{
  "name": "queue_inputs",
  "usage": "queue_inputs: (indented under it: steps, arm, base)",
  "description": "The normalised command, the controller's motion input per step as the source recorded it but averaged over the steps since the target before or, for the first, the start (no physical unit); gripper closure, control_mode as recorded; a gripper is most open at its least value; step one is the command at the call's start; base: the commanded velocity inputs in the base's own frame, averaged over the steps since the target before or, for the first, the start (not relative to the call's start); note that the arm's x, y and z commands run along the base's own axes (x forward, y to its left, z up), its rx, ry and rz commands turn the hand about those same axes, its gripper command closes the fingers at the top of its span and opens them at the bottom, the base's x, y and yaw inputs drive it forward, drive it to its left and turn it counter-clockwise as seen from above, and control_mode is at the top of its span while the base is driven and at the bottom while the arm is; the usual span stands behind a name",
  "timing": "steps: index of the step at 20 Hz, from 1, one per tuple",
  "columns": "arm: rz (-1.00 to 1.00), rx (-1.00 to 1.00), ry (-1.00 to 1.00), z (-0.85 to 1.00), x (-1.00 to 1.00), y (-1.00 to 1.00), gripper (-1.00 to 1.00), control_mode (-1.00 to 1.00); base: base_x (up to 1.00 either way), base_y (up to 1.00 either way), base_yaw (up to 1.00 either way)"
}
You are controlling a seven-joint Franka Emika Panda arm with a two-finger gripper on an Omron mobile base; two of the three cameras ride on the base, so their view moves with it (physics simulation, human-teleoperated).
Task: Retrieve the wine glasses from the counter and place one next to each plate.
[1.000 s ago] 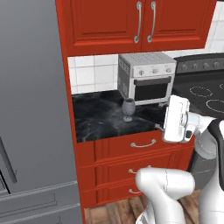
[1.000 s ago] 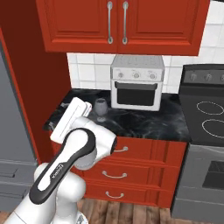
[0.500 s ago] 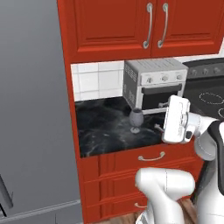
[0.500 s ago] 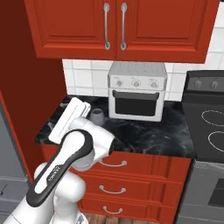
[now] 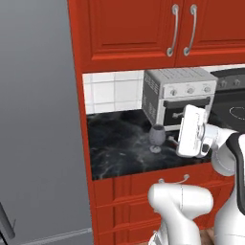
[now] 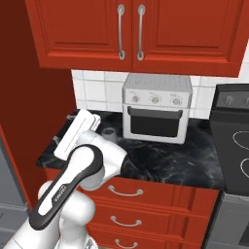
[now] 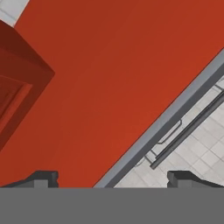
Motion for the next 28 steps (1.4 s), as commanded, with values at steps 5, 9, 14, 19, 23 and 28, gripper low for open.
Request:
queue_inputs:
  steps: [5, 9, 14, 19, 23, 28]
  arm:
    - [0.0, 0.0, 0.0, 0.0, 0.0, 0.0, -1.0, 1.0]
    - [0.0, 0.0, 0.0, 0.0, 0.0, 0.0, -1.0, 1.0]
    - [0.0, 0.0, 0.0, 0.0, 0.0, 0.0, -1.0, 1.0]
    - [0.0, 0.0, 0.0, 0.0, 0.0, 0.0, -1.0, 1.0]
    - [-0.03, 0.0, 0.16, -0.16, 0.52, -0.13, -1.0, -1.0]
    - [-0.01, 0.0, 0.27, -0.12, 0.49, -0.34, -1.0, -1.0]
  base:
    - [0.0, -0.03, 0.11]
    - [0.0, -0.09, 0.12]
    - [0.06, -0.02, 0.04]
    - [0.08, -0.05, 0.01]
    - [0.11, -0.06, -0.01]
    - [0.0, 0.0, 0.0]
